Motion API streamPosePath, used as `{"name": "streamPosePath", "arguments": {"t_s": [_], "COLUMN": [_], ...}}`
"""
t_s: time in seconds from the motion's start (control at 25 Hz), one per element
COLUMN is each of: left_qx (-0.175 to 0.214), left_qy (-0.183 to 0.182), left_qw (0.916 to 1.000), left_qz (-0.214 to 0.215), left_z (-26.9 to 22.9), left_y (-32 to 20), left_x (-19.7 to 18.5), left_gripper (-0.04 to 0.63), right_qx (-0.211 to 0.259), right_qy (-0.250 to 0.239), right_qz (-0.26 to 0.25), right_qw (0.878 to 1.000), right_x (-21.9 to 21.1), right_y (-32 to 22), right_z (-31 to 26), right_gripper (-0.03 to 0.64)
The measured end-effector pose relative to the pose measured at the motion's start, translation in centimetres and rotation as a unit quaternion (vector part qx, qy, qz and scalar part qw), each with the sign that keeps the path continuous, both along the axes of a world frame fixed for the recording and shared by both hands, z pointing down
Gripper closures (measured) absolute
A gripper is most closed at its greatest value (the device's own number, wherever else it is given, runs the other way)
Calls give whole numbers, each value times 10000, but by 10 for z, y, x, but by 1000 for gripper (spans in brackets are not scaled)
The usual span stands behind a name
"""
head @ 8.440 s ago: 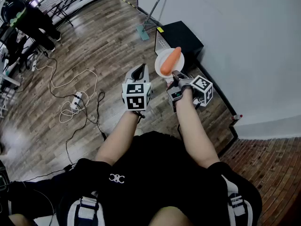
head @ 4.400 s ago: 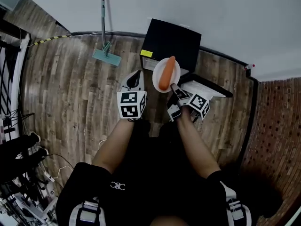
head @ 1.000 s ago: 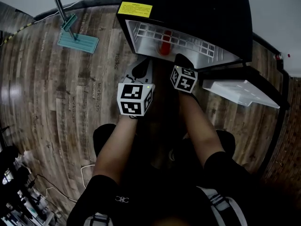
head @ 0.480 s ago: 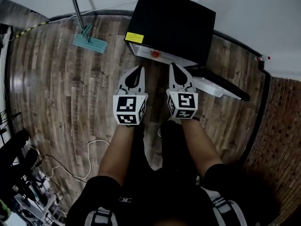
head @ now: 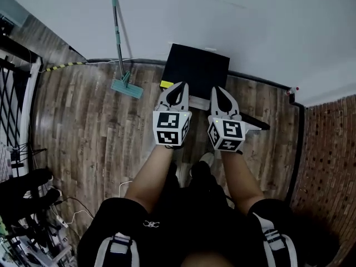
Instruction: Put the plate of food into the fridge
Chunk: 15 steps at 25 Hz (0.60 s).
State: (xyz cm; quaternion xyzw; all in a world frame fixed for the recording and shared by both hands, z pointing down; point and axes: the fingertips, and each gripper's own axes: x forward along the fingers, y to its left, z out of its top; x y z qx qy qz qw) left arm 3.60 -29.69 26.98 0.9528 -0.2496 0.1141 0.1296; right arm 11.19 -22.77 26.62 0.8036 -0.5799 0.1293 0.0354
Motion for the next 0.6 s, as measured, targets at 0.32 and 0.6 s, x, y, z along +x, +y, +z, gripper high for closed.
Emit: {"name": "streamPosePath", "arguments": {"t_s": [0.32, 0.6], "left_qx": [619, 673], "left_qy": [139, 345], "left_qw": [9977, 9969], "left_qz": [246, 223], "left_z": [-98, -127], "left_y": [18, 14], "left_x": [2, -4], "left_gripper": [598, 598], "right_qx": [660, 836], "right_qy": [214, 320], "right_qz": [4, -79], "right_qw": [9976, 9960], "right_x": [-4, -11], "right_y": [10, 6], "right_z": [-108, -141], "right_gripper": [604, 604]}}
